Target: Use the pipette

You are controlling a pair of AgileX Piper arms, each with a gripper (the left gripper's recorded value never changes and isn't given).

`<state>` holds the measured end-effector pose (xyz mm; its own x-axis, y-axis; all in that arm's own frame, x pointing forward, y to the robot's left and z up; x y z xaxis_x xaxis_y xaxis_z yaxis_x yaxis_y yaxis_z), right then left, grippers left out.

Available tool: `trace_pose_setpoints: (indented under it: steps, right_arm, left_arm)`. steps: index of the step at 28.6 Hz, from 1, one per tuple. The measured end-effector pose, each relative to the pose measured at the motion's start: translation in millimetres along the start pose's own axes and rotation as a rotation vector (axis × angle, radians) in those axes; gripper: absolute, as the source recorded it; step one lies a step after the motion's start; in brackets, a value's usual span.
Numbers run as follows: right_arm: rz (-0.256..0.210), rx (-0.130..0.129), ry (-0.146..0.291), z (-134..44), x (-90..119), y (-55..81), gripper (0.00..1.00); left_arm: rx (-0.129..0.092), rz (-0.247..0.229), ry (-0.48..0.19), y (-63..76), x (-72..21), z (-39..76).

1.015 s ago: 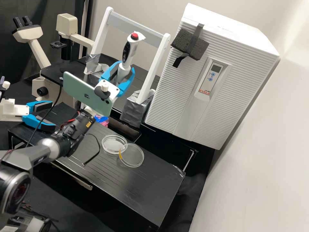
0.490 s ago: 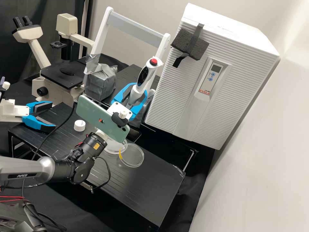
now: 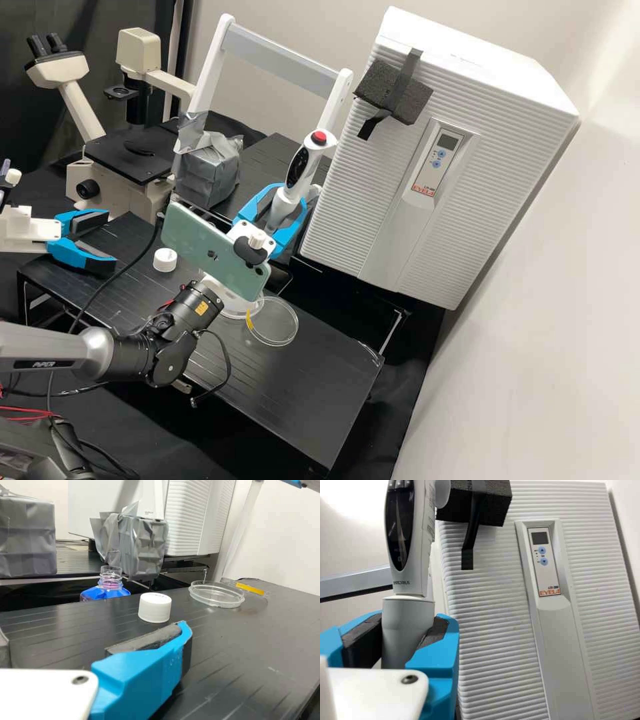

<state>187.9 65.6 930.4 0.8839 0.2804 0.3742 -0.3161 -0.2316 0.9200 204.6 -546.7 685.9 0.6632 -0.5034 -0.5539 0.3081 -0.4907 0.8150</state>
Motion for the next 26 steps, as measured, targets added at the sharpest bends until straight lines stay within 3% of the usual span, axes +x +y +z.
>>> trace_pose_setpoints:
  steps: [9, 19, 26]
  right_arm:
    - [0.000, 0.000, 0.000, 0.0, 0.0, 0.0, 0.00]
    - [-0.005, 0.004, -0.013, 3.4, 0.9, -1.1, 0.00]
    - [-0.006, 0.005, -0.013, 4.0, 1.1, -1.3, 0.00]
  left_arm:
    - [-0.001, 0.000, 0.000, 0.0, 0.0, 0.0]
    - [-0.028, 0.013, -0.005, 3.3, -1.0, 1.6]
    - [-0.006, 0.034, -0.069, 12.3, -4.8, 12.4]
